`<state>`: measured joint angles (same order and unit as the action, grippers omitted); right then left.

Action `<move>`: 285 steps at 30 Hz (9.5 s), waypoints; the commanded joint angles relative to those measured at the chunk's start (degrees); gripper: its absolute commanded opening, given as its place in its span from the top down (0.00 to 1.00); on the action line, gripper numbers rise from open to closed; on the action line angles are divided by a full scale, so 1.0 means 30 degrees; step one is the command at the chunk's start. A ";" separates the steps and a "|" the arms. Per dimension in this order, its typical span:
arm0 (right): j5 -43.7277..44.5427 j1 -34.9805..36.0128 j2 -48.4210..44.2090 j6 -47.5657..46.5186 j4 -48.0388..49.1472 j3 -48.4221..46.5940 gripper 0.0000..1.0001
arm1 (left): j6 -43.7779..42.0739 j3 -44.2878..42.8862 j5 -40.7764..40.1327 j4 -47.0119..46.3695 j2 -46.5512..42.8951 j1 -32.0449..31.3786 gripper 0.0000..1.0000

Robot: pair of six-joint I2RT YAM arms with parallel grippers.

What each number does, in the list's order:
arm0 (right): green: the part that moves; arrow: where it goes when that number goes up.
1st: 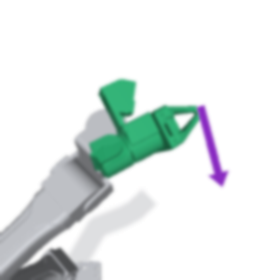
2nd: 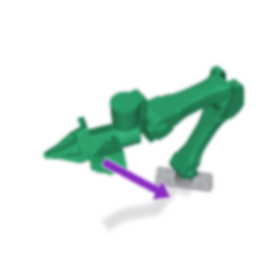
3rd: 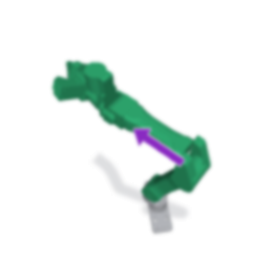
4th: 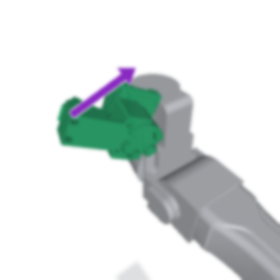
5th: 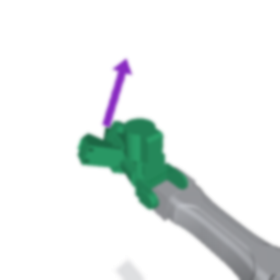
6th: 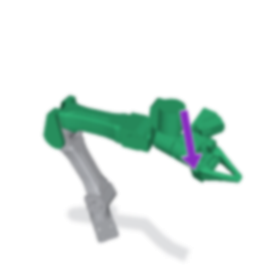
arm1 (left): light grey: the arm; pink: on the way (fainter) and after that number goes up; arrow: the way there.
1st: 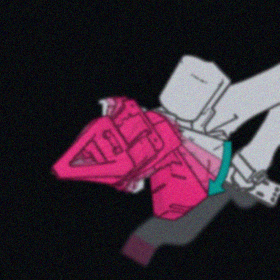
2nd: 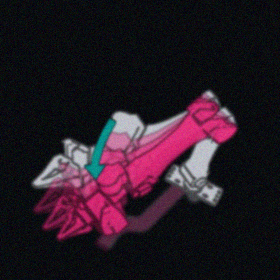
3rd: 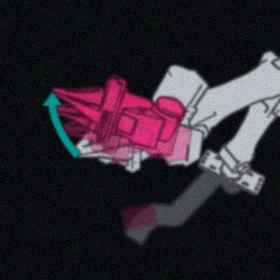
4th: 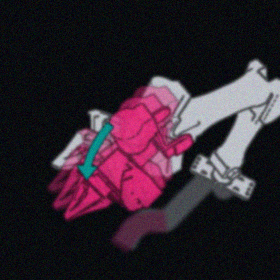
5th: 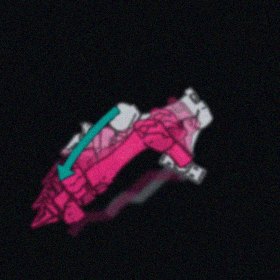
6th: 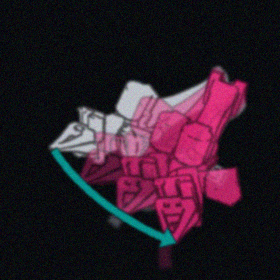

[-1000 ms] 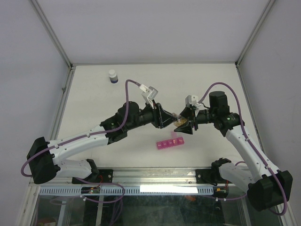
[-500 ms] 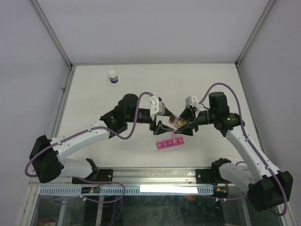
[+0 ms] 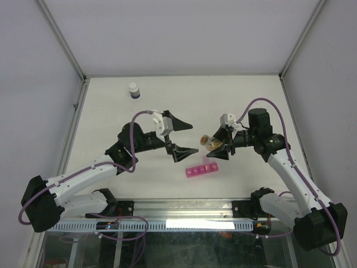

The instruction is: Sort the pills into containers

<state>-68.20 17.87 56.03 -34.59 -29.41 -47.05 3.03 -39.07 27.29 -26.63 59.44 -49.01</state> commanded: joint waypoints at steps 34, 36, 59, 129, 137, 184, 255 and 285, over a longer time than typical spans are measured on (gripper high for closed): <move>-0.0330 -0.0110 -0.0337 -0.0013 0.0867 -0.0925 1.00 | 0.8109 -0.5888 -1.1169 0.6695 0.3282 -0.5268 0.61; -0.0337 -0.0126 -0.0362 -0.0013 0.0853 -0.0947 1.00 | 0.7935 -0.5867 -1.0487 0.6762 0.3367 -0.5283 0.69; -0.0763 -0.0357 -0.0607 0.0045 0.0867 -0.0879 1.00 | -0.6397 -0.0986 0.0864 -0.1573 0.2023 -0.2913 0.01; -0.0906 -0.0360 -0.0513 0.0016 0.0838 -0.0834 1.00 | -0.9065 -0.5760 0.4496 0.7354 0.4574 -0.1812 0.32; -0.0950 -0.0357 -0.0512 -0.0043 0.0786 -0.0870 1.00 | -0.7006 -0.2679 0.1044 0.2997 0.2559 -0.1721 0.01; -0.0908 -0.0329 -0.0386 -0.0072 0.0811 -0.0795 1.00 | 0.7501 -0.8566 -0.8720 0.9941 0.4076 -0.5312 0.70; -0.0908 -0.0324 -0.0337 -0.0068 0.0838 -0.0782 1.00 | 0.7830 -0.6858 -1.0779 0.8661 0.3199 -0.4844 0.29; -0.0875 -0.0356 -0.0396 -0.0094 0.0818 -0.0771 1.00 | -0.9537 -0.7384 0.5349 0.7618 0.5317 -0.1271 0.28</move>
<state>-70.98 16.99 55.31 -35.42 -32.05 -47.03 -21.91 -57.19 30.50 -2.50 72.88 -55.59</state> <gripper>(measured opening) 0.548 0.562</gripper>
